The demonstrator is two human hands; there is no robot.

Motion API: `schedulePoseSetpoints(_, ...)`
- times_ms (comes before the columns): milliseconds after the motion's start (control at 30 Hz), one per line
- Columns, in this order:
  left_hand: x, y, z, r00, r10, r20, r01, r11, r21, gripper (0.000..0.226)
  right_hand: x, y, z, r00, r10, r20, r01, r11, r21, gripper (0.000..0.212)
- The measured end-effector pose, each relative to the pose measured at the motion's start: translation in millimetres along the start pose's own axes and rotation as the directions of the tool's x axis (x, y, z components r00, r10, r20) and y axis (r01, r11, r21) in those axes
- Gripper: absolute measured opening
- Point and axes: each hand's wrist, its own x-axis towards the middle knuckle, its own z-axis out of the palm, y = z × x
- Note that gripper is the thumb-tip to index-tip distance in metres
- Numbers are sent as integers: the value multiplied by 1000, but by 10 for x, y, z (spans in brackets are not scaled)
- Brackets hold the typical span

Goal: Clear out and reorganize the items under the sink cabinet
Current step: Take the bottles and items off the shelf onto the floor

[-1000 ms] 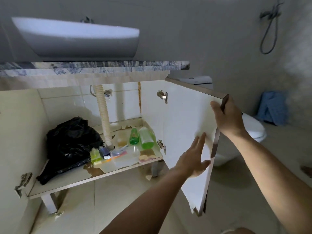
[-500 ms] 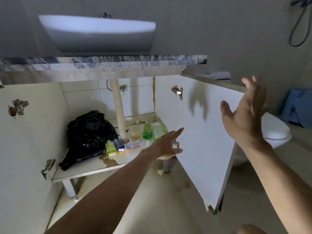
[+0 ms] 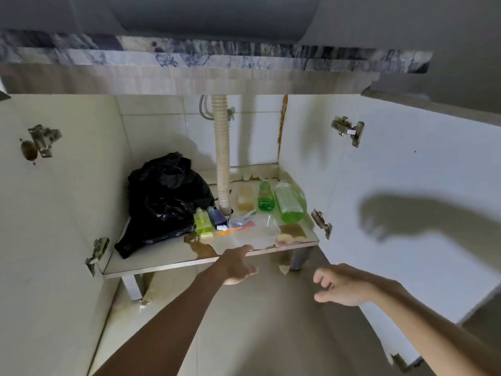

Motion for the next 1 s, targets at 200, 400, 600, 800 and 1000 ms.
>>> schedulePoseSetpoints(200,735,-109,228,998,-45,-37,33,963,-267,48,901,159,-5,982,97,-163,-79,990,115,37)
schedulePoseSetpoints(400,1948,160,185,993,-94,-64,40,811,-583,51,2046,197,-455,903,146,-405,-74,979,188,39)
schedulePoseSetpoints(600,3201,548,8,985,-163,-54,69,665,-744,21,3156,335,-873,851,269,-451,-154,949,275,46)
schedulePoseSetpoints(800,3859,598,20,972,-189,139,226,603,-765,32,3731,407,-990,892,381,-242,-241,855,459,48)
schedulePoseSetpoints(1000,4030,561,165,960,-214,183,272,539,-797,38,3977,530,-824,890,441,-119,-255,696,672,84)
